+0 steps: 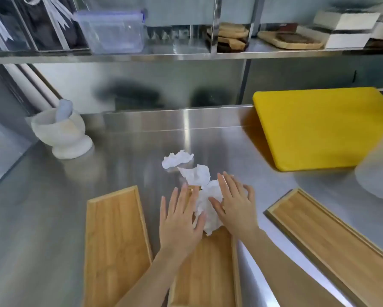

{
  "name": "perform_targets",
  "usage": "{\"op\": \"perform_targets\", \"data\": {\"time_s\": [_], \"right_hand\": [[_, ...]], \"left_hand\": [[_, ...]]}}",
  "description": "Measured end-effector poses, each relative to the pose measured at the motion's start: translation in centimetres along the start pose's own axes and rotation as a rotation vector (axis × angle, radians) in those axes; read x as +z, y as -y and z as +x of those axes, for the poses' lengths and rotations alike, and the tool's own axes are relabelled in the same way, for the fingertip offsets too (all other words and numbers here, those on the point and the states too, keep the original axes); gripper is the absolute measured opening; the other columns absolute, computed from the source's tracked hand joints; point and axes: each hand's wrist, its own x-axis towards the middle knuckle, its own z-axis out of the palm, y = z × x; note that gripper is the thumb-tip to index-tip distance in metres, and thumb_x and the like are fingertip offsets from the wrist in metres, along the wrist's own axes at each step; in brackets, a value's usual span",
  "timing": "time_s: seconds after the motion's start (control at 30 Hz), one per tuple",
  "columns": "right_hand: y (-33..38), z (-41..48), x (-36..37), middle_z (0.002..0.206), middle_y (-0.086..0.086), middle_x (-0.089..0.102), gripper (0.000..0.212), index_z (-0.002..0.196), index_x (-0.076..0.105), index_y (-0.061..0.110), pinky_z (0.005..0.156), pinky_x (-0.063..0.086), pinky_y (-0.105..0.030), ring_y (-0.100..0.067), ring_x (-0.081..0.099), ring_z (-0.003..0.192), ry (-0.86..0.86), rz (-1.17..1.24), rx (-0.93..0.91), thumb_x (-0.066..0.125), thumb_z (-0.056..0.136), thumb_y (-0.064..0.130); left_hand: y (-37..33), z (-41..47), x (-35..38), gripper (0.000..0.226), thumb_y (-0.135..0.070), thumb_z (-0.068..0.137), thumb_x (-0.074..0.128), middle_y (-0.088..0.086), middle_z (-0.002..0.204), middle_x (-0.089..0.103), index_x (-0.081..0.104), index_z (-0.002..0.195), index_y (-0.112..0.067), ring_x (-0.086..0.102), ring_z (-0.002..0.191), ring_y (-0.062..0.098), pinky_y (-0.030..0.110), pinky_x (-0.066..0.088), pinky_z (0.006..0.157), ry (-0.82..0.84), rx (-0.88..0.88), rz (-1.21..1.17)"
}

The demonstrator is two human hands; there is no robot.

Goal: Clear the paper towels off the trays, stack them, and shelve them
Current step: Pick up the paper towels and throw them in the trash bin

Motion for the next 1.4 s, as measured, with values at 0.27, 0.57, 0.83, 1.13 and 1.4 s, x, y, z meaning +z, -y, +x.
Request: {"op": "perform_targets", "data": {"time_s": [0.27,0.57,0.83,1.13,1.4], "right_hand": [[-0.5,-0.9,2.8,0.074,-0.006,0.067,0.022,0.074,0.062,0.01,0.081,0.03,-0.038,-0.027,0.061,0.073,0.134,0.043,0.055,0.063,0.081,0.031],[-0.9,0.6,2.0,0.075,-0.012,0.059,0.021,0.068,0.051,0.002,0.072,0.034,-0.03,-0.021,0.047,0.068,0.183,0.471,0.242,0.048,0.086,0.011],[-0.6,2.0,0.0,0.081,-0.014,0.06,0.018,0.081,0.055,-0.002,0.065,0.048,-0.035,-0.024,0.056,0.073,0.096,0.73,0.367,0.05,0.086,0.014],[-2.5,3.6,-1.9,0.064,-0.001,0.044,0.036,0.062,0.037,0.023,0.048,0.033,-0.012,-0.012,0.038,0.058,-0.138,0.796,0.411,0.048,0.079,-0.007],[-3.3,2.5,0.4,0.073,0.001,0.058,0.01,0.086,0.054,0.024,0.059,0.046,-0.026,-0.016,0.055,0.066,0.048,0.708,0.408,0.052,0.086,0.034]], "left_hand": [[-0.1,-2.0,2.3,0.049,-0.046,0.084,0.047,0.003,0.139,0.05,0.048,0.13,-0.031,0.044,0.13,0.022,0.048,0.028,0.107,0.106,0.089,0.006],[-0.1,-1.9,3.0,0.024,-0.025,0.074,0.068,0.012,0.122,0.062,0.063,0.098,-0.023,0.055,0.114,0.027,0.039,0.033,0.102,-0.033,0.342,-0.094],[-0.1,-1.6,3.2,0.015,-0.008,0.065,0.075,0.012,0.107,0.067,0.066,0.072,-0.017,0.058,0.106,0.028,0.038,0.032,0.091,-0.065,0.268,-0.018],[0.2,-1.7,1.6,0.013,0.005,0.073,0.069,0.015,0.099,0.062,0.065,0.081,-0.004,0.061,0.088,0.026,0.025,0.048,0.07,-0.025,0.149,-0.289],[-0.8,0.4,0.2,0.007,-0.005,0.087,0.058,-0.004,0.095,0.046,0.06,0.08,-0.005,0.052,0.076,0.002,-0.001,0.038,0.068,-0.078,-0.041,-0.522]]}}
